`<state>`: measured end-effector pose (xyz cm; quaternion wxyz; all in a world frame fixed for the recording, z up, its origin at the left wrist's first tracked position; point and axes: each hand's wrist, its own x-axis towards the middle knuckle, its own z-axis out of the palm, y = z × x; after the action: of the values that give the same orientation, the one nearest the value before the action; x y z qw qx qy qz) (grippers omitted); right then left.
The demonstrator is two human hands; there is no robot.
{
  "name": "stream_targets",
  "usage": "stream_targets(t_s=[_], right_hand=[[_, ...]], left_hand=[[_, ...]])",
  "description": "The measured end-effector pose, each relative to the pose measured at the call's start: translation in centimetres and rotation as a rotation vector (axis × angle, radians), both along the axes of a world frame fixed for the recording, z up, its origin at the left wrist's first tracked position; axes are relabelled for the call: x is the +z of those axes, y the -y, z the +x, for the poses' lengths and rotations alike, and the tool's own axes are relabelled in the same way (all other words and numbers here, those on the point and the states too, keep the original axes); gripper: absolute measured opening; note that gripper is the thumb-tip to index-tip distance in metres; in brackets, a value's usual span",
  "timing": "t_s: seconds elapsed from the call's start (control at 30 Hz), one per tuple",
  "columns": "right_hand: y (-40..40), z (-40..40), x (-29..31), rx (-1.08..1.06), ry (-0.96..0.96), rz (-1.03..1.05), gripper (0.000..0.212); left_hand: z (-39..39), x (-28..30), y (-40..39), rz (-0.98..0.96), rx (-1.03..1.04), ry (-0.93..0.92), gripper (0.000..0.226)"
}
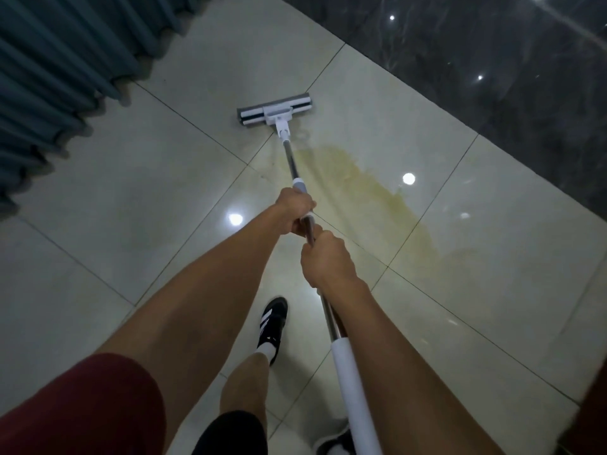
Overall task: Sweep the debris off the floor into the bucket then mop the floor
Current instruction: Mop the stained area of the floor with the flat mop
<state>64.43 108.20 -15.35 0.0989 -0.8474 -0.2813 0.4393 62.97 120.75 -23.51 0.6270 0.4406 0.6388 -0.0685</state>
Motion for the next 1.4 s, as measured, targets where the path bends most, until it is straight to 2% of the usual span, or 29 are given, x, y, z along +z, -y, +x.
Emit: stream_targets(t_s=[0.17, 0.23, 0.3, 0.4, 0.5, 0.6, 0.7, 0.8, 0.9, 1.23, 1.4], right_hand=[[8.4, 1.5, 0.7, 0.008, -0.032, -0.012, 0.039], [12.8, 2.3, 1.1, 0.023, -0.051, 0.0, 0.041], [17.4, 3.1, 1.5, 0.063, -0.062, -0.004, 0.042], [24.2, 4.5, 1.8, 0.106, -0.052, -0.003, 0.046], [29.6, 5.6, 2.6, 0.137, -0.053, -0.028, 0.045], [31.5, 6.3, 3.1, 0.132, -0.055, -0.035, 0.041], [30.0, 6.5, 2.8, 0.13, -0.033, -0.033, 0.034], [27.6, 6.8, 2.5, 0.138, -0.008, -0.057, 0.035], [24.7, 7.2, 2.1, 0.145, 0.005, -0.058, 0.036], [8.7, 6.7, -1.9, 0.12, -0.029, 0.034, 0.024], [7.9, 7.7, -2.4, 0.067, -0.079, -0.013, 0.025]], left_hand=[[1.0, 1.4, 8.7, -0.009, -0.024, -0.018, 0.013], [1.6, 1.6, 12.8, 0.008, -0.057, -0.005, 0.002], [2.0, 1.5, 17.5, 0.011, -0.074, -0.004, 0.002], [3.0, 1.8, 24.4, -0.014, 0.009, -0.029, 0.021], [3.7, 2.1, 30.0, -0.04, 0.02, -0.035, 0.009], [3.8, 1.8, 32.0, -0.045, 0.094, -0.016, 0.011], [3.6, 1.7, 30.5, -0.047, 0.183, 0.01, 0.013], [3.7, 0.7, 28.1, -0.045, 0.223, 0.032, 0.025], [3.9, 0.1, 25.4, -0.032, 0.228, 0.047, 0.012], [3.6, -0.9, 9.2, -0.017, 0.259, 0.079, 0.017], [4.5, -1.2, 8.5, -0.03, 0.184, 0.075, 0.016]])
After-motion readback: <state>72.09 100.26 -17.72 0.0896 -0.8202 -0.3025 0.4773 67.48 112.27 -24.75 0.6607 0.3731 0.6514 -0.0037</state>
